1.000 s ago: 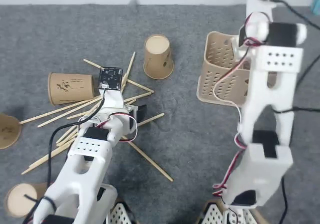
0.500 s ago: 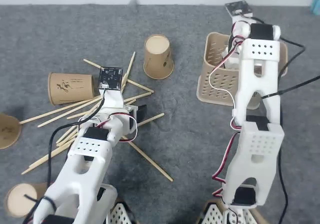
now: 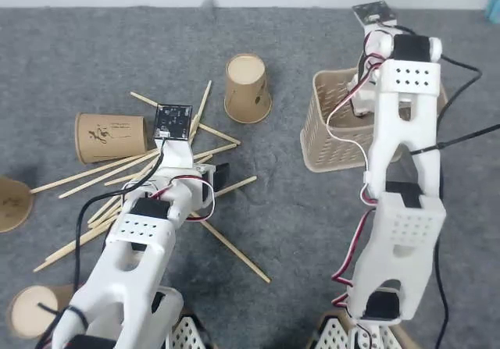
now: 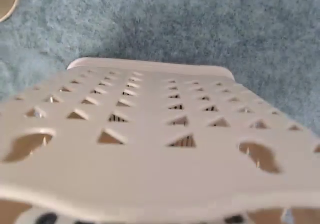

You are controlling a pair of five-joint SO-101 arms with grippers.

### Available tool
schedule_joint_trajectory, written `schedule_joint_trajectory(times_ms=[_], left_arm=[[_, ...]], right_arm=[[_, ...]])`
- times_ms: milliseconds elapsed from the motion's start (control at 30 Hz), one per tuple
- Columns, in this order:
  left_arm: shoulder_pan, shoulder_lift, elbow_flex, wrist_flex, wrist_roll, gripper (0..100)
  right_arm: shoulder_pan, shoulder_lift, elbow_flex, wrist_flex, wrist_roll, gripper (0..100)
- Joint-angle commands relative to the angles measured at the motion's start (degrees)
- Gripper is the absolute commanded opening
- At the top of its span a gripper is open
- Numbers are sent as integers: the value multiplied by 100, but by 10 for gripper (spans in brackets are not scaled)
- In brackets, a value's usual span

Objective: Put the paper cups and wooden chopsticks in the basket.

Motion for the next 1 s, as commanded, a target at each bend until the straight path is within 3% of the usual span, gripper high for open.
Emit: schedule_joint_trajectory(times_ms=[0,400,833,967], left_arm=[[53,-9,-180,-123,-79,261],[53,-9,-180,-123,-79,261],[53,-9,-180,-123,-79,261],[53,-9,-180,-123,-79,261]], right_arm=[[57,-1182,668,259,-62,7],[-66,-3442,3323,259,-299,7],[-57,-3670,3684,251,-1327,11],[-57,-3670,3578,242,-1363,94]])
